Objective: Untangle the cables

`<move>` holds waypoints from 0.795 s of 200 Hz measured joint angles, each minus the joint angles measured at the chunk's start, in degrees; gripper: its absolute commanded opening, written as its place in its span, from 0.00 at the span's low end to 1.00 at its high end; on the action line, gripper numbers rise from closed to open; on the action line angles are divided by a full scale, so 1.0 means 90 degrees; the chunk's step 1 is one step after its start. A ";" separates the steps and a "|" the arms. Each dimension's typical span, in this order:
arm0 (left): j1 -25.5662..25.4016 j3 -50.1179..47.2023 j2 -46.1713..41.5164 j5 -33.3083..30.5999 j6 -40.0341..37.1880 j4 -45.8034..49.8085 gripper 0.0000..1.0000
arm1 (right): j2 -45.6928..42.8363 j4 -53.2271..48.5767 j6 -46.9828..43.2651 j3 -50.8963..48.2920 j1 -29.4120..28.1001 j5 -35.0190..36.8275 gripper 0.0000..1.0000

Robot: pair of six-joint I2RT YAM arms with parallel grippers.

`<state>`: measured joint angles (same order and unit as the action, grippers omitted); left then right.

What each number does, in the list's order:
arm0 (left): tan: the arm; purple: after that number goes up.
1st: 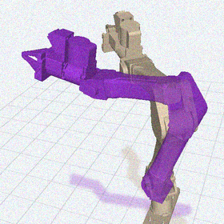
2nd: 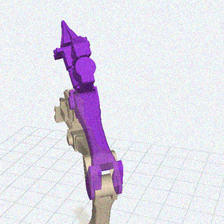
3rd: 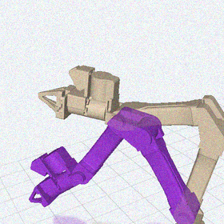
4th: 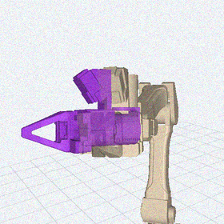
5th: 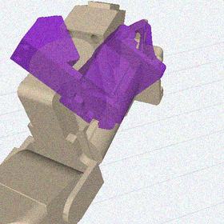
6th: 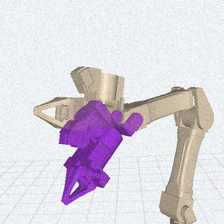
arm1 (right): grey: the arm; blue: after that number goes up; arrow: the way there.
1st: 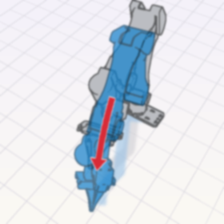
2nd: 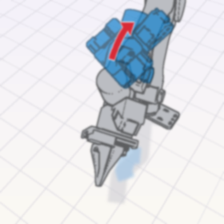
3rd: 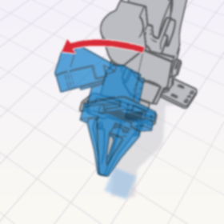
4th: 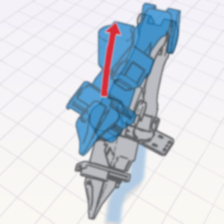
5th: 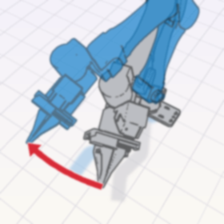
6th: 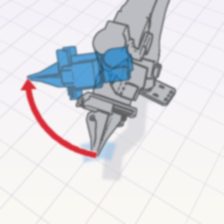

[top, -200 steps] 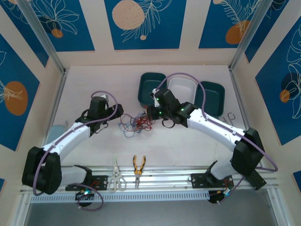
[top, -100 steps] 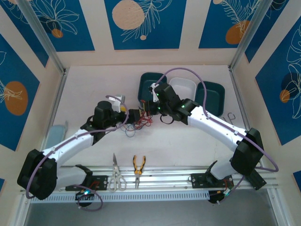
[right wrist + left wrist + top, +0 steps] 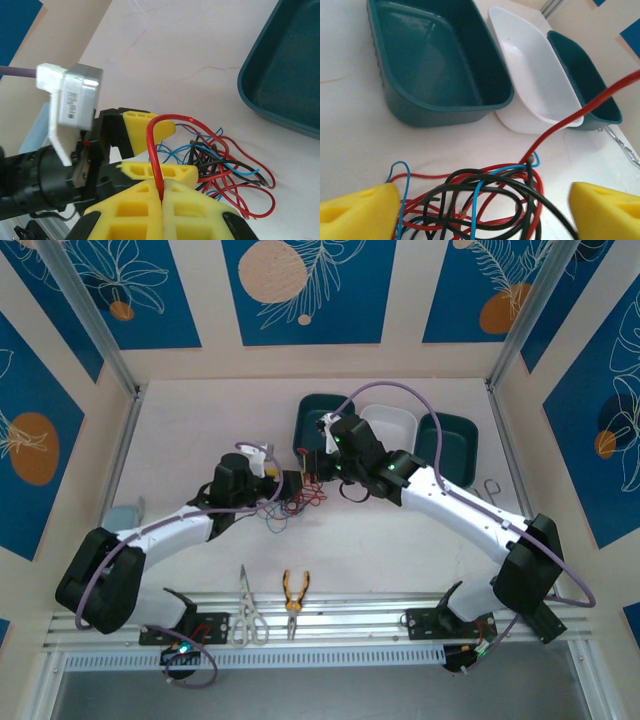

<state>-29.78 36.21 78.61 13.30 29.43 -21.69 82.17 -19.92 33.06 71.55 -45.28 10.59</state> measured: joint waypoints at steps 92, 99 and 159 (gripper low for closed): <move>-0.0005 -0.0209 0.0481 -0.0199 0.0248 0.0029 0.55 | -0.0512 0.0126 -0.0153 -0.0005 -0.0056 0.0287 0.00; -0.0005 -0.0228 0.0522 -0.0199 0.0255 0.0029 0.54 | -0.0566 0.0112 -0.0175 -0.0002 -0.0058 0.0323 0.00; -0.0005 -0.0291 0.0814 -0.0199 0.0374 0.0024 0.54 | -0.1056 -0.0007 -0.0500 0.0165 -0.0066 0.0573 0.00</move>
<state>-29.82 33.58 85.93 11.51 32.80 -21.47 72.66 -19.99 28.56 73.03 -45.87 15.75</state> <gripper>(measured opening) 0.541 0.046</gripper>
